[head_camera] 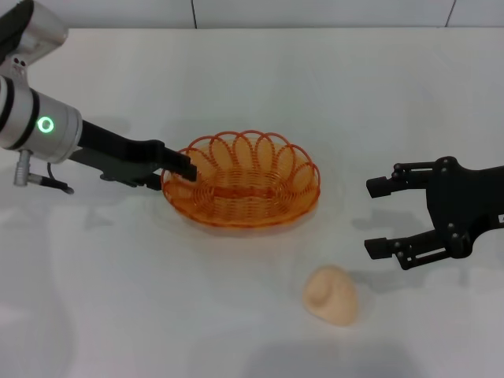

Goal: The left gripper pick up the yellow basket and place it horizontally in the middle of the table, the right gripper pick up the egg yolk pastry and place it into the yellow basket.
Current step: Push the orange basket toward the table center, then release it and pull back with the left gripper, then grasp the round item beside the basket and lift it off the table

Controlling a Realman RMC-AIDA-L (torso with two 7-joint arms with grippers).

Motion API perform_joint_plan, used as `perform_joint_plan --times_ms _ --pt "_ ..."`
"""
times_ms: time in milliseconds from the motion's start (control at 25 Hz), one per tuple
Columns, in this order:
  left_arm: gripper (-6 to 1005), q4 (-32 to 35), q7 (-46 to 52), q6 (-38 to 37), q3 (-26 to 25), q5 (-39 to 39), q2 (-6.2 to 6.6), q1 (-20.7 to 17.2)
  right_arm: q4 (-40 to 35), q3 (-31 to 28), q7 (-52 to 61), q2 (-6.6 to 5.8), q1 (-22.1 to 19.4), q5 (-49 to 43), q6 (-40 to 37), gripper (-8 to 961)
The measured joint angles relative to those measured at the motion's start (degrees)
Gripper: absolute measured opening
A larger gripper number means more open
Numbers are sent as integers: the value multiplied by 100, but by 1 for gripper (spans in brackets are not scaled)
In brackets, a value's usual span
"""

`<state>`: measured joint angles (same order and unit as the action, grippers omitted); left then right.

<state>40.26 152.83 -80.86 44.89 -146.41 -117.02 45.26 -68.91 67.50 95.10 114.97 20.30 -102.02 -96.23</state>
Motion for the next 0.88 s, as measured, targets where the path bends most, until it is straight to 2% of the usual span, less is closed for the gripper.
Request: perform_joint_plan --times_ms 200,480,680,880 --pt "695 69 -217 -10 -33 285 87 -4 14 -34 0 0 -1 -2 -5 858" --pt "893 502 -808 21 -35 927 117 -70 43 -67 0 -3 -5 0 -14 858" --pt "893 593 -1361 48 -49 1337 139 -174 53 -78 -10 -2 -7 -26 4 858" --pt "893 1040 -2249 -325 -50 1952 166 -599 66 -80 3 0 -9 -38 15 857"
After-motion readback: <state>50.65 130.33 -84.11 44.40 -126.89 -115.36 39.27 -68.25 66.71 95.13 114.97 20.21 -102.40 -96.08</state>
